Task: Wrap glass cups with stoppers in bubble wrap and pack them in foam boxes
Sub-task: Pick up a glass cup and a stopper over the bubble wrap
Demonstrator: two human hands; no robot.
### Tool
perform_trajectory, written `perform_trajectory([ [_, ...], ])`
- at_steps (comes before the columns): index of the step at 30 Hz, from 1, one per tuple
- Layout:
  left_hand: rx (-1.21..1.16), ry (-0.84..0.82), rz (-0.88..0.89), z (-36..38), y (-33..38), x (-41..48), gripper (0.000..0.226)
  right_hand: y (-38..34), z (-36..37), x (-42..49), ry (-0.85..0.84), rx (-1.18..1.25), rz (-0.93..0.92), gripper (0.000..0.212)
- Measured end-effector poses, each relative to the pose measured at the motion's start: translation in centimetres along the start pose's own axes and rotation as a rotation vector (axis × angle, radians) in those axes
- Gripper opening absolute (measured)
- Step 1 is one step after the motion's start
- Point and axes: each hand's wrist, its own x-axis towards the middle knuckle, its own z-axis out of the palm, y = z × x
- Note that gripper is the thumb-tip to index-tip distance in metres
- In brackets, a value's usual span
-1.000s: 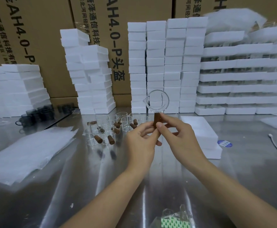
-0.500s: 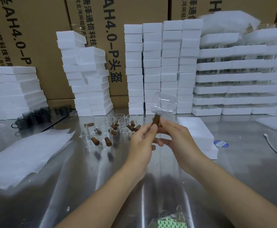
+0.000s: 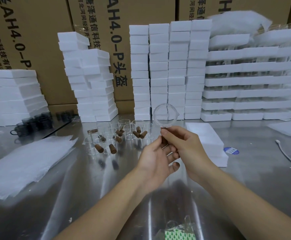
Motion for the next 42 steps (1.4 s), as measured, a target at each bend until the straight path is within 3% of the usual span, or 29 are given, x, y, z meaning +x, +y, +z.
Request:
perform_trajectory([
  [8, 0.019, -0.017, 0.024, -0.2, -0.3, 0.5, 0.040, 0.0, 0.2, 0.0, -0.073, -0.053, 0.011, 0.023],
  [11, 0.219, 0.067, 0.084, -0.5, -0.5, 1.0, 0.041, -0.1, -0.3, 0.6, -0.043, -0.224, -0.172, 0.017],
  [13, 0.523, 0.248, 0.283, -1.4, -0.7, 1.5, 0.019, -0.3, -1.4, 1.3, -0.008, -0.512, -0.397, 0.014],
  [14, 0.696, 0.338, 0.443, -2.0, -0.9, 1.8, 0.019, -0.3, -2.1, 1.6, 0.007, -0.693, -0.514, 0.013],
  [16, 0.966, 0.411, 0.749, -3.1, -0.8, 2.3, 0.057, -0.1, -3.3, 2.3, 0.019, -0.958, -0.656, 0.018],
  [18, 1.106, 0.419, 0.917, -3.8, -0.1, 2.3, 0.092, 0.1, -4.1, 2.7, 0.035, -1.040, -0.673, 0.019],
  [21, 1.271, 0.416, 1.018, -4.8, 0.7, 2.5, 0.097, 0.5, -5.1, 3.1, 0.035, -1.074, -0.659, 0.021],
  [26, 1.206, 0.360, 0.952, -5.2, 0.4, 2.8, 0.072, 0.8, -5.7, 3.2, -0.025, -1.044, -0.605, 0.029],
  [31, 0.858, 0.304, 0.789, -4.8, 0.7, 2.7, 0.063, 0.5, -5.1, 2.7, 0.013, -0.696, -0.454, 0.068],
  [35, 0.565, 0.152, 0.575, -4.4, 1.4, 2.4, 0.065, -0.5, -4.5, 2.0, -0.141, -0.621, -0.400, 0.052],
  [42, 0.522, 0.058, 0.389, -4.5, 1.2, 2.0, 0.057, -1.3, -4.1, 1.4, -0.167, -0.637, -0.373, 0.045],
])
